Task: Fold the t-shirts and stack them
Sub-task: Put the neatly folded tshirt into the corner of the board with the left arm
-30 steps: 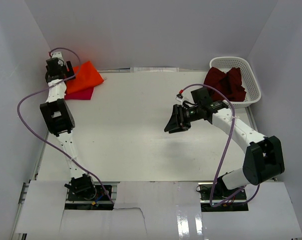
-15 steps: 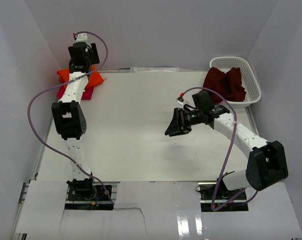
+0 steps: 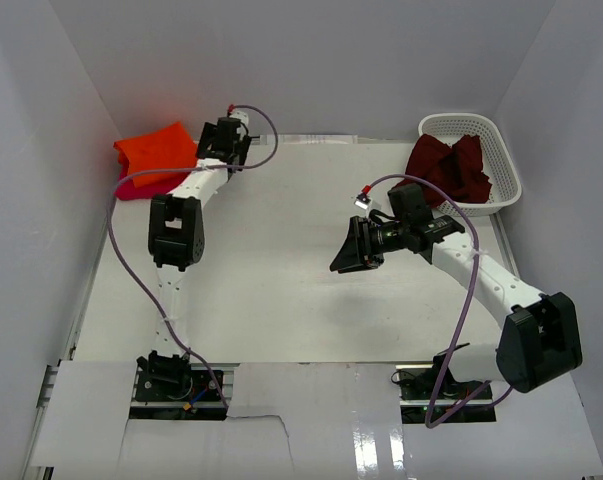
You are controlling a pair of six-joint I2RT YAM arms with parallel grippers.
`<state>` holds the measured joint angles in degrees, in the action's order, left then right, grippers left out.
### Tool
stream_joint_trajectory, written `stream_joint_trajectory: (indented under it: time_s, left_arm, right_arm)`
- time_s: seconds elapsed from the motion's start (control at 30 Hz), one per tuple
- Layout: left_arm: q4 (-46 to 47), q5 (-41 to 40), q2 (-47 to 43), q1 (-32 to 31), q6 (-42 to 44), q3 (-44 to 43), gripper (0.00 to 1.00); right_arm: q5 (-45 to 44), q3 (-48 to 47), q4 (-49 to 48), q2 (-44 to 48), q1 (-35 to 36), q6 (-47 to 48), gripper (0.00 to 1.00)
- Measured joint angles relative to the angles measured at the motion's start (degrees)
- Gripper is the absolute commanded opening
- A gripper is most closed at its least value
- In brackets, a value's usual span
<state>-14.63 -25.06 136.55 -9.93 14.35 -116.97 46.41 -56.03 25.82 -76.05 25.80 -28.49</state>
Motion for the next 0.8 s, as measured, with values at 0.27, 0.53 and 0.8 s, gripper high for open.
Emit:
stream_joint_trajectory:
  time_s: [0.27, 0.53, 0.8]
  left_arm:
    - [12.4, -11.3, 3.2, -8.4, 15.0, 6.8, 0.98]
    - [22.2, -20.9, 7.6, -6.5, 23.5, 7.6, 0.96]
    - [31.7, -26.5, 11.1, -5.6, 30.4, 7.4, 0.96]
  right_arm:
    - [0.3, 0.0, 0.0, 2.2, 0.0, 0.0, 0.49]
    - [0.4, 1.0, -0.3, 4.5, 0.1, 0.1, 0.49]
    - [0.5, 2.2, -0.3, 4.5, 0.1, 0.2, 0.49]
